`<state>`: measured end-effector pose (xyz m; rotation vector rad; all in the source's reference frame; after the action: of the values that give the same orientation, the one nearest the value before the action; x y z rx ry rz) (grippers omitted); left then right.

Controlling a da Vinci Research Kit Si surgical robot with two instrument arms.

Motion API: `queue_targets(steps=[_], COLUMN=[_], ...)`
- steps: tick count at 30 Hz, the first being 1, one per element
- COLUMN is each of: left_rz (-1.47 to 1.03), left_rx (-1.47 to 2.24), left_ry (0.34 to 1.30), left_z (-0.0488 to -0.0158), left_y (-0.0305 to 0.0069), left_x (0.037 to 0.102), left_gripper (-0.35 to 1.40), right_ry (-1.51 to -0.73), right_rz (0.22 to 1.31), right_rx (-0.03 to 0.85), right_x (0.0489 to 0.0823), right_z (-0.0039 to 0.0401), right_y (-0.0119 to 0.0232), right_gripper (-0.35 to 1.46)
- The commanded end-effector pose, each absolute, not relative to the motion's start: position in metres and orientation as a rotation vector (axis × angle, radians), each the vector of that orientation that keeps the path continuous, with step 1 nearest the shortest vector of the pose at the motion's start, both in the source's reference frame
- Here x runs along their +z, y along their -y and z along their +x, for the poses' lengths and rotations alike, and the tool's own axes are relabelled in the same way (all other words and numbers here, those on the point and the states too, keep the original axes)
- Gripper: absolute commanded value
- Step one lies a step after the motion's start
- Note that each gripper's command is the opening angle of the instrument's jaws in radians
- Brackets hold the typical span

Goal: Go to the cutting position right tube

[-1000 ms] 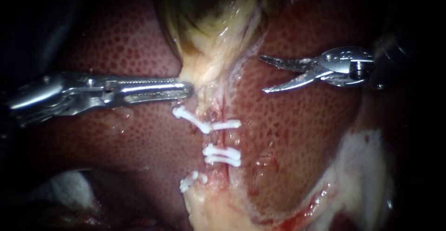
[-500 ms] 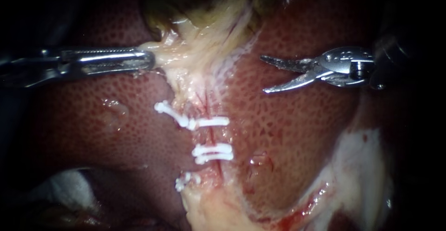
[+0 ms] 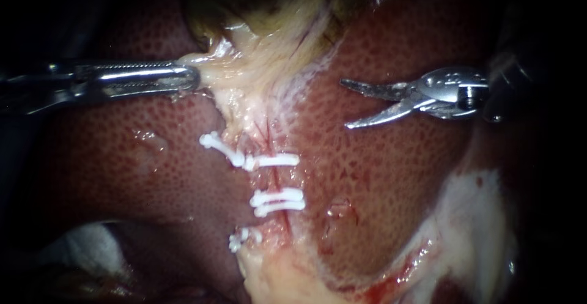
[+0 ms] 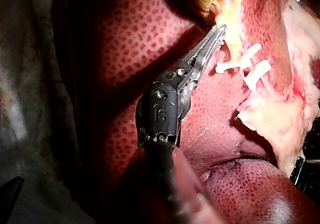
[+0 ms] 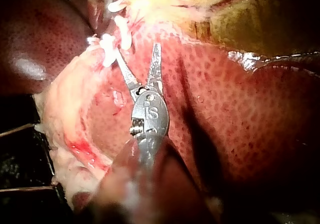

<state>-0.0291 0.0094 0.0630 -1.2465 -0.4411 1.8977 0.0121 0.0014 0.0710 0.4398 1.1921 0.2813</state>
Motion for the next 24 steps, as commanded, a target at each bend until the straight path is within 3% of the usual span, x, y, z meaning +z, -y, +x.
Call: queue_targets(steps=[1, 13, 24], left_rz=[-1.247, -1.245, -1.244], left_rx=[1.898, 1.897, 1.897], left_ry=[0.442, 0.438, 0.438], left_z=[-0.0291, -0.0290, -0.0290], left_y=[-0.0094, -0.0094, -0.0094], left_x=[0.0630, 0.0629, 0.0629], left_gripper=[-0.35, -0.35, -0.35], right_ry=[-1.180, -1.024, -1.036], right_rz=[0.463, 0.644, 0.718], right_rx=[0.279, 0.244, 0.237], right_x=[0.0716, 0.0806, 0.0815], right_z=[0.0123, 0.0161, 0.0186], right_y=[-0.0007, 0.0088, 0.0106], right_gripper=[1.43, 1.43, 1.41])
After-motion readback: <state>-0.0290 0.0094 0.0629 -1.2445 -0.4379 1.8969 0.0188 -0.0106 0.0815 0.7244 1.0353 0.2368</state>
